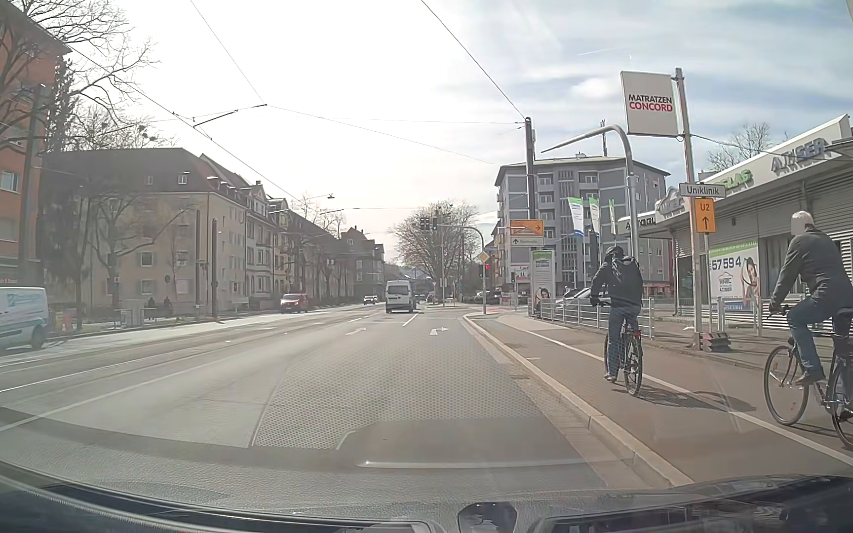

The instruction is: Follow the waypoints while adhering to traffic rules and regulations

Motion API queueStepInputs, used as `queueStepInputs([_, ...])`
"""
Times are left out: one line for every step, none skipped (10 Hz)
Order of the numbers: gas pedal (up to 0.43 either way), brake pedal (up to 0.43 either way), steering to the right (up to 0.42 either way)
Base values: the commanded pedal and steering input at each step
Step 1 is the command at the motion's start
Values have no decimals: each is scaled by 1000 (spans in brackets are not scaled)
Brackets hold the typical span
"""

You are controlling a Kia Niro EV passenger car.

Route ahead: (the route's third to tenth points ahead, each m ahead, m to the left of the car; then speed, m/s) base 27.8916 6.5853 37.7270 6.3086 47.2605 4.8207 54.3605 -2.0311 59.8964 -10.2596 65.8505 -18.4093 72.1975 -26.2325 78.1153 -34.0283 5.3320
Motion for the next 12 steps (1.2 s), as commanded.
queueStepInputs([20, 0, 1])
queueStepInputs([20, 0, 1])
queueStepInputs([20, 0, 1])
queueStepInputs([20, 0, 1])
queueStepInputs([20, 0, 1])
queueStepInputs([20, 0, 2])
queueStepInputs([20, 0, 3])
queueStepInputs([20, 0, 4])
queueStepInputs([20, 0, 4])
queueStepInputs([20, 0, 4])
queueStepInputs([20, 0, 4])
queueStepInputs([20, 0, 4])
